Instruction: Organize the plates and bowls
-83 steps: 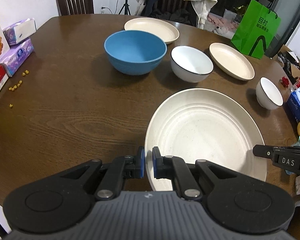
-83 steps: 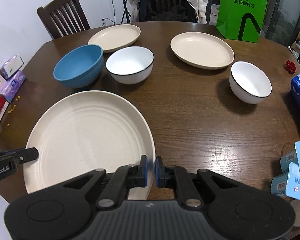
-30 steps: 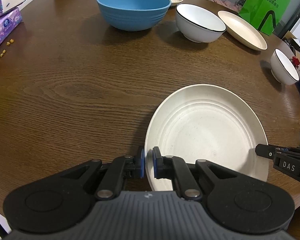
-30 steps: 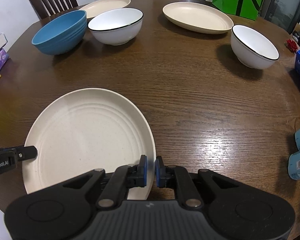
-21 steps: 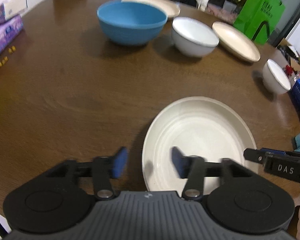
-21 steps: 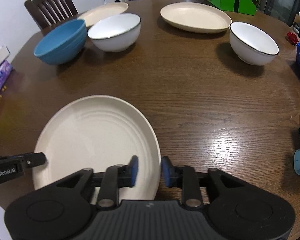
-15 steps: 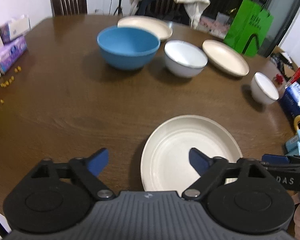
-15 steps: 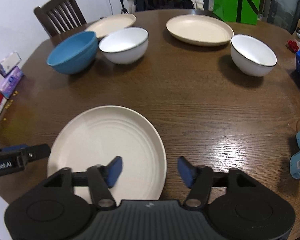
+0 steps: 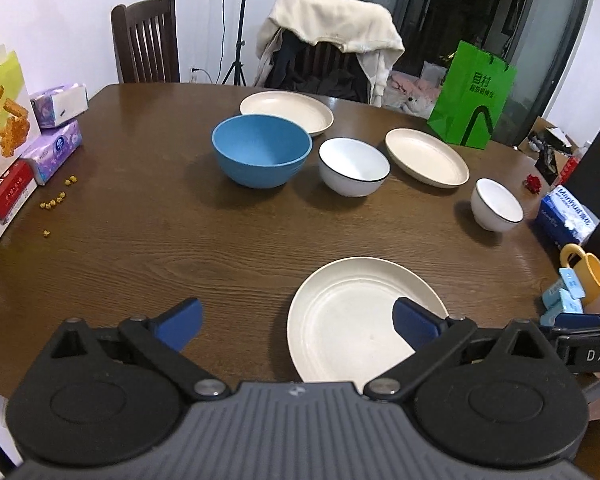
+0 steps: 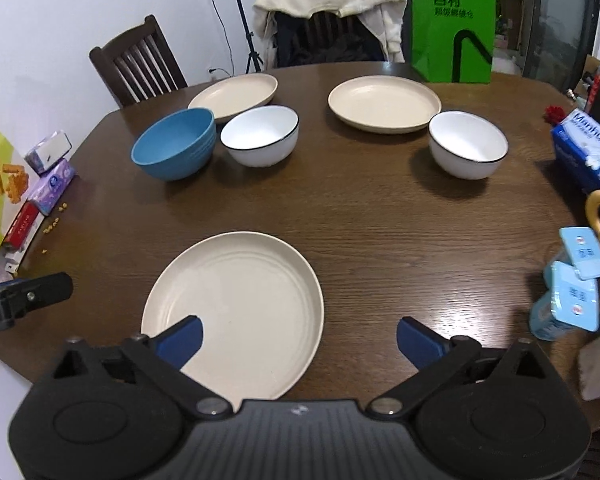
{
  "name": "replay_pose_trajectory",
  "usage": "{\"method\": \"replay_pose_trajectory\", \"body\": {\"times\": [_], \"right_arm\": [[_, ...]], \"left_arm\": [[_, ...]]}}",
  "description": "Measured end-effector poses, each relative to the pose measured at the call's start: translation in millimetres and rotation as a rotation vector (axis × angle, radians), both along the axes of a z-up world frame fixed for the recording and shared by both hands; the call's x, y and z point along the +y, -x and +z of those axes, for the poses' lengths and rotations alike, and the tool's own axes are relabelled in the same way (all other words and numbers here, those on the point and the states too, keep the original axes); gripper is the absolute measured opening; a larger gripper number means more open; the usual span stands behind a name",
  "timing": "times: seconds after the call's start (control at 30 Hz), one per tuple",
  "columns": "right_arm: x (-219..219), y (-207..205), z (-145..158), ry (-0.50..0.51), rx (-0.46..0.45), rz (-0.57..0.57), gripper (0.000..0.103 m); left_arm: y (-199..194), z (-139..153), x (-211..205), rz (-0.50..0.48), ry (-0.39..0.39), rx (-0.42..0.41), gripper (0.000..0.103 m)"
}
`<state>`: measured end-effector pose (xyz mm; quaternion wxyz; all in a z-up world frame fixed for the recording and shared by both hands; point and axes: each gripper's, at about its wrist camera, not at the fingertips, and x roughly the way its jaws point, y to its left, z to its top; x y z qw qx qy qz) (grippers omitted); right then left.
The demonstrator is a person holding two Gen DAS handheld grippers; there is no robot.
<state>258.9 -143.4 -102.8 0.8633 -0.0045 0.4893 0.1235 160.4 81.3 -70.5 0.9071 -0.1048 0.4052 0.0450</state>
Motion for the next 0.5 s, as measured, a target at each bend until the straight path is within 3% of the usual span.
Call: {"method": "replay_pose_trajectory", "body": {"times": [0.5], "right_arm": [[-24.8, 42.5, 33.6, -0.012, -0.066, -0.011, 0.103]], "left_arm": [[36.6, 24.4, -3.6, 0.032, -0.014, -0.050, 0.103]]}}
